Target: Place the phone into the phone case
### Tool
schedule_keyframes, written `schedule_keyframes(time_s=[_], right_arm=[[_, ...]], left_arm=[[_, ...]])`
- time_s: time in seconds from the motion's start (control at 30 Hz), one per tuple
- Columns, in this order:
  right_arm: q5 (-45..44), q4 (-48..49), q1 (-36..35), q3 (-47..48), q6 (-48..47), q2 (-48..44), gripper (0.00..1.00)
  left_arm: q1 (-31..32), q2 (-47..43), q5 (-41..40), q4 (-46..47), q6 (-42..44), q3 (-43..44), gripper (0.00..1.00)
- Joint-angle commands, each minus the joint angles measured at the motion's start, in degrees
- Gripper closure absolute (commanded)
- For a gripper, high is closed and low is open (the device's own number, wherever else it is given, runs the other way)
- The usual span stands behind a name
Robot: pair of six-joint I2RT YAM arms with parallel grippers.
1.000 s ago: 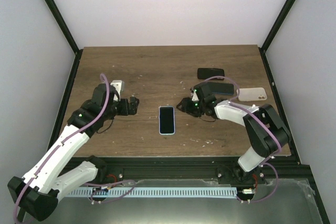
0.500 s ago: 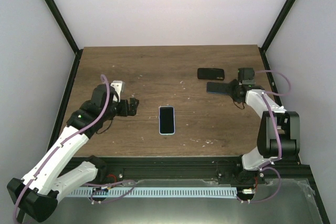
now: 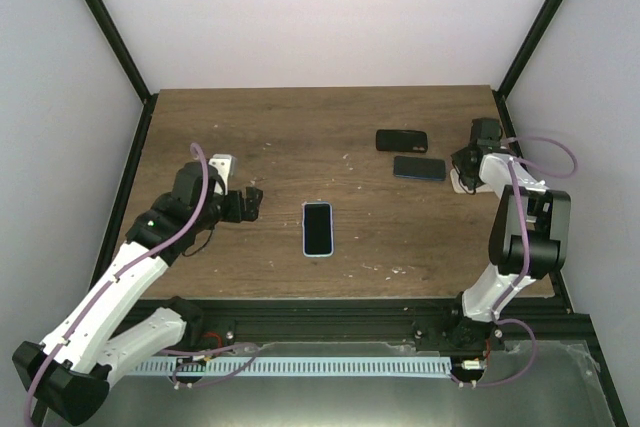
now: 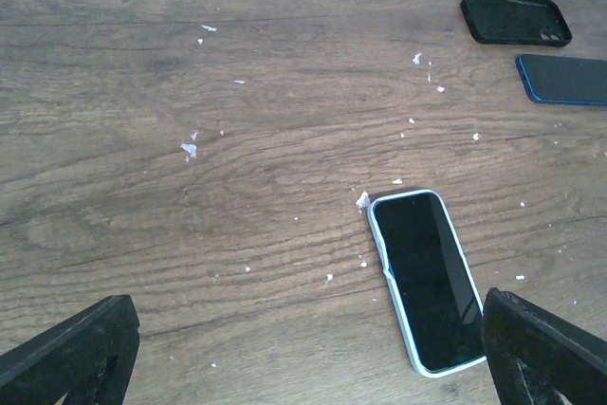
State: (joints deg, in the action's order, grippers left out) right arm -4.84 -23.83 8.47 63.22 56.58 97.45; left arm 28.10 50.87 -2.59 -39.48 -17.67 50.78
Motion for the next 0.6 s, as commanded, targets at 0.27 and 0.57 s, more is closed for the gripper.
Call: schedule_keyframes(time_s=[0.27, 0.57], right_arm=[[-2.63, -4.36, 3.38, 0.79, 5.04, 2.62, 0.77], [-2.69, -6.44, 3.74, 0.16, 6.89, 2.79, 0.77]], left_arm=[[-0.24, -0.42, -0.68, 0.95, 1.22, -0.25, 0.0], [-0.24, -0.59, -0.4, 1.12, 1.36, -0.33, 0.0]])
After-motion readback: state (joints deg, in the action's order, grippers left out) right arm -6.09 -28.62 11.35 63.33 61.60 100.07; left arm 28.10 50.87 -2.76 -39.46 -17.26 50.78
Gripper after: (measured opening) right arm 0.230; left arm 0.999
